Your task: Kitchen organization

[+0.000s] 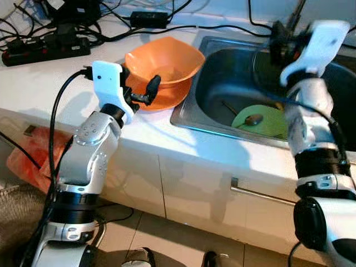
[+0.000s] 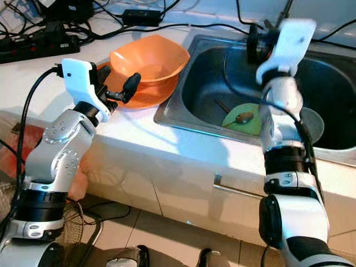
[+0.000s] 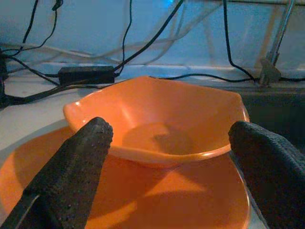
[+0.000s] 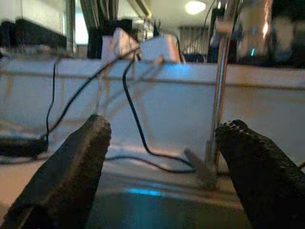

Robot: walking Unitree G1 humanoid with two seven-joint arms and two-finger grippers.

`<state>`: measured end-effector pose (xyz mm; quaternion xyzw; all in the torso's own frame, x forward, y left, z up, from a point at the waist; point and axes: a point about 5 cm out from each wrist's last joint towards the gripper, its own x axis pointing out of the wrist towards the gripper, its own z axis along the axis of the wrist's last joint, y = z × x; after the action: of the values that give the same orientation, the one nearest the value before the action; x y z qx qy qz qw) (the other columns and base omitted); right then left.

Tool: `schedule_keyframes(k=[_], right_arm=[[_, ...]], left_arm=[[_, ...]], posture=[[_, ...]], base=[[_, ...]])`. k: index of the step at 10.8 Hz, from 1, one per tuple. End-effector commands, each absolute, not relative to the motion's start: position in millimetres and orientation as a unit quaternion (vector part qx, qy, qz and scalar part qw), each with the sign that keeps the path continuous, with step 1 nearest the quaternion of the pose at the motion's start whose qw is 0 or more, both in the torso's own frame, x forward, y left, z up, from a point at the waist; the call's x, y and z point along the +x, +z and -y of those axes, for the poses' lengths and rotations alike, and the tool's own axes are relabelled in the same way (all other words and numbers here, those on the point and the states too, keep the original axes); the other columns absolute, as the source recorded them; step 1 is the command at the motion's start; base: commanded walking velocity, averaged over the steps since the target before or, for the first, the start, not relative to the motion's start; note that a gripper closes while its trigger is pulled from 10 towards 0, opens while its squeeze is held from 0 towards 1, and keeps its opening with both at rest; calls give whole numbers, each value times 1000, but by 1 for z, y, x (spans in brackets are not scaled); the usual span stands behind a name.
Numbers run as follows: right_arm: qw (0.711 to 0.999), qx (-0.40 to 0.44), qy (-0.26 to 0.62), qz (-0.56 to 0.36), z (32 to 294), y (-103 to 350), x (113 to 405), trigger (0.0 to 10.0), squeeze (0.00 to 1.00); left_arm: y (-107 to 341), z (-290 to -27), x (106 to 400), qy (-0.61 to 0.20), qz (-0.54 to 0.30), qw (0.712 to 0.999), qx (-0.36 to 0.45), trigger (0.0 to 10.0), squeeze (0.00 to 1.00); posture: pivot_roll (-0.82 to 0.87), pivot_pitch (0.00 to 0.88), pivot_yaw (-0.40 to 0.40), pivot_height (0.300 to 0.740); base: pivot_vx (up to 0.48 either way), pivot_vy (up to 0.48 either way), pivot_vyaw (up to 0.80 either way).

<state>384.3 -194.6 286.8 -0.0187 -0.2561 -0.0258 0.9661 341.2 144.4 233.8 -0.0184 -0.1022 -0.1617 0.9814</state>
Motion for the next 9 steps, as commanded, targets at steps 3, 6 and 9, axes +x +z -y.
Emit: schedule_keyframes(k=[3, 6, 9], right_arm=[[961, 25, 7, 277, 179, 301, 382, 10000, 1000], [951, 81, 124, 271, 146, 306, 368, 10000, 1000], [938, 77, 228, 248, 117, 297, 352, 10000, 114]], left_arm=[[235, -154, 349, -134, 102, 986, -5, 10000, 1000], [228, -166, 362, -134, 69, 987, 54, 10000, 1000], [240, -164, 364, -175, 88, 974, 115, 10000, 0]], posture=[[86, 108, 28, 740], [72, 106, 27, 740], [71, 108, 30, 740]], base=[[0, 0, 0], [0, 0, 0], [0, 0, 0]])
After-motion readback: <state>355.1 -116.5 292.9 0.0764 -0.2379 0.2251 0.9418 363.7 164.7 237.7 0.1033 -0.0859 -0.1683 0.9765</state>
